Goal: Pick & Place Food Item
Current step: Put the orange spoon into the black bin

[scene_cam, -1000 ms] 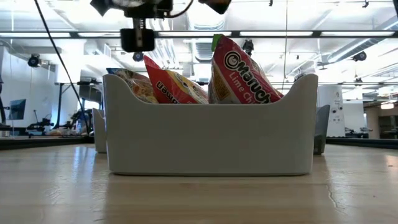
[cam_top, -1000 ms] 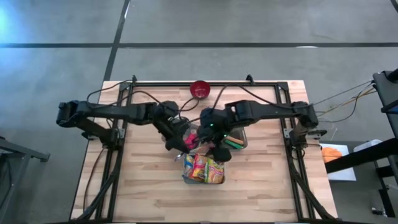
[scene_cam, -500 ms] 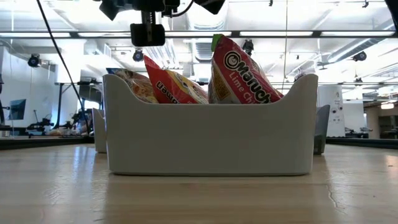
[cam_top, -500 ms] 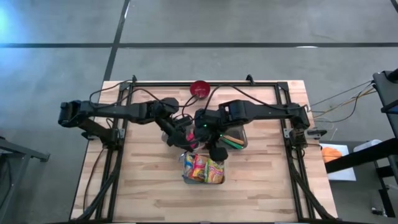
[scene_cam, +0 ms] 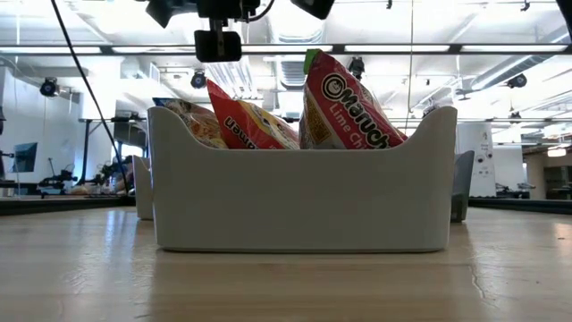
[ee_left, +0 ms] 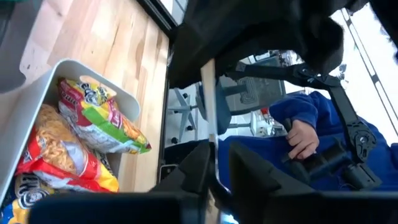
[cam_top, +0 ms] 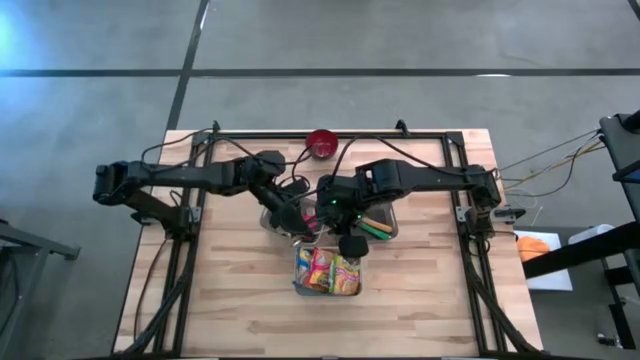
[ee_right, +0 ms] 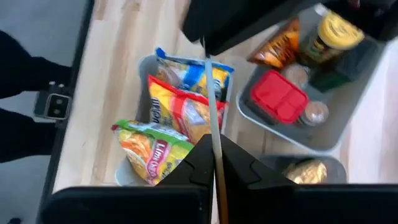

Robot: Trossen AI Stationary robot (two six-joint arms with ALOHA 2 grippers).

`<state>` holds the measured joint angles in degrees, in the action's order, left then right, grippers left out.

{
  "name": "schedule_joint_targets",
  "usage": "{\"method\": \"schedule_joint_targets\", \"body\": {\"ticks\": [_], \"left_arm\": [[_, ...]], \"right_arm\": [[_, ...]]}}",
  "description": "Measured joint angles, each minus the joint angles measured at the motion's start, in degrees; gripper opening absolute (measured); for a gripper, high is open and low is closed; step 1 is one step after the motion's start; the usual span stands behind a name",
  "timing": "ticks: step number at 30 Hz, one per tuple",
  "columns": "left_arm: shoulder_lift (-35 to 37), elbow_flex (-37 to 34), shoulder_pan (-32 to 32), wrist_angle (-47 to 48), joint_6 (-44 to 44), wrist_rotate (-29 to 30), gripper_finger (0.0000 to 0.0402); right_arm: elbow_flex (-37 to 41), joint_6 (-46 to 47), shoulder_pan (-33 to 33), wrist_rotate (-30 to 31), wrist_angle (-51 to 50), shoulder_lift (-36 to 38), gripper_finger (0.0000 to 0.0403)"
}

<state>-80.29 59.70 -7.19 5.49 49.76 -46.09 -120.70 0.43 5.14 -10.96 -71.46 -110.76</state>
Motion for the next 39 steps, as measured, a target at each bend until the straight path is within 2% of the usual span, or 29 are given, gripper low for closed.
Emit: {"method": "schedule_joint_targets", "body": {"ticks": [7,12,15,22,27,36,39], "left_arm": [[0.94,1.04,-2.2,0.07,-0.02,-0.05,0.0123],[2.81,1.12,-5.22,0.09,-0.22,-0.02,0.0148],[4.46,1.14,-7.39,0.07,-0.42,0.72,0.0151],[8.83,1.14,-12.74,0.11,-2.35,4.44,0.0152],[11.14,1.14,-15.42,0.3,-2.64,5.71,0.0152],[13.14,1.1,-16.2,1.97,-3.27,5.55,0.0152],[13.14,1.08,-16.2,2.93,-3.5,5.4,0.0152]], "right_arm": [[0.2,4.42,-0.02,1.33,-2.32,0.52,0.0007],[2.49,5.9,-0.06,2.33,-3.81,3.25,0.0007],[5.2,7.43,-0.17,3.04,-3.74,5.33,0.0007],[15.76,12.53,-2.07,9.5,-0.79,11.25,0.0007],[24.28,15.33,-4.05,8.11,3.58,12.96,0.0008],[31.75,19.25,-4.06,7.63,4.22,17.81,0.0008],[35.93,22.14,-3.0,5.44,4.18,21.06,0.0008]]}}
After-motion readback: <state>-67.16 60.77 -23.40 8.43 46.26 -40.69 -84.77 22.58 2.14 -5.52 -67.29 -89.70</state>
